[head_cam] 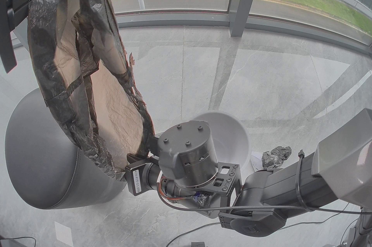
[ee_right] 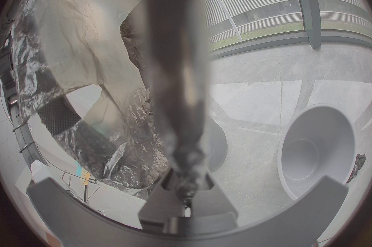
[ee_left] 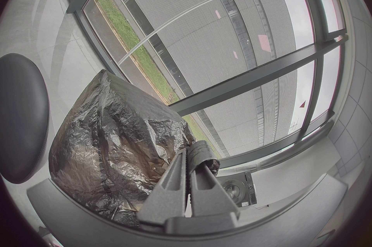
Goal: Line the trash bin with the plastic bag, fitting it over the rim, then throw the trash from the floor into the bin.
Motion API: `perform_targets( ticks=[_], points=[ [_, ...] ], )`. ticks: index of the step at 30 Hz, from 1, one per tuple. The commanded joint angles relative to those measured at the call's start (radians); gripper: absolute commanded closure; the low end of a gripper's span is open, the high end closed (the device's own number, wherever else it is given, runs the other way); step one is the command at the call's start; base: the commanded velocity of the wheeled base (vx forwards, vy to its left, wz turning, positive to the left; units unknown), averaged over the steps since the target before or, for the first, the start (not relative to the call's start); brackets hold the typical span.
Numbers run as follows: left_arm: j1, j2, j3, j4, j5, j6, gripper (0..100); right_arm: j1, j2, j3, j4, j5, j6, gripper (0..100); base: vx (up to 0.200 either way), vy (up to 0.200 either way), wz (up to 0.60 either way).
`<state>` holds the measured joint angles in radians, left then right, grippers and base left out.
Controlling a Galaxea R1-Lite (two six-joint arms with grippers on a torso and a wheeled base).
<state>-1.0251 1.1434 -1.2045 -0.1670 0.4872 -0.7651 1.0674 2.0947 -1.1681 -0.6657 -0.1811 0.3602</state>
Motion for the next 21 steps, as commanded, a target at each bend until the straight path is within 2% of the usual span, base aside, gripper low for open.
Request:
perform_targets(
  ticks=[1,4,7,8,9,11,13,18,21],
  points=[
    [0.002,-0.004,0.014,0.0,0.001,0.0,100,-0.001,-0.047,0.036,0.011,0.0,-0.003,100,0.0,0.0,0.0],
    [0.005,-0.013,0.04,0.0,-0.006,0.003,100,-0.006,-0.097,0.102,0.012,-0.001,-0.041,100,0.0,0.0,0.0],
    [0.028,-0.024,0.088,-0.002,-0.059,0.003,100,-0.034,-0.183,0.206,0.025,0.017,-0.126,100,0.0,0.0,0.0],
    [0.034,-0.024,0.097,-0.002,-0.068,0.003,100,-0.038,-0.194,0.215,0.032,0.02,-0.13,100,0.0,0.0,0.0],
    [0.066,-0.03,0.152,-0.008,-0.134,0.003,100,-0.073,-0.272,0.24,0.106,0.048,-0.133,100,0.0,0.0,0.0],
    [0.066,-0.03,0.152,-0.008,-0.134,0.003,100,-0.073,-0.272,0.24,0.106,0.048,-0.133,100,0.0,0.0,0.0],
    [0.099,-0.03,0.218,-0.016,-0.21,-0.002,100,-0.119,-0.364,0.243,0.232,0.121,-0.132,100,0.0,0.0,0.0],
    [0.115,-0.024,0.283,-0.049,-0.294,-0.069,100,-0.167,-0.486,0.222,0.411,0.184,-0.129,100,0.0,0.0,0.0],
    [0.131,-0.027,0.302,-0.052,-0.394,-0.097,100,-0.208,-0.542,0.192,0.554,0.252,-0.122,100,0.0,0.0,0.0]
  ],
)
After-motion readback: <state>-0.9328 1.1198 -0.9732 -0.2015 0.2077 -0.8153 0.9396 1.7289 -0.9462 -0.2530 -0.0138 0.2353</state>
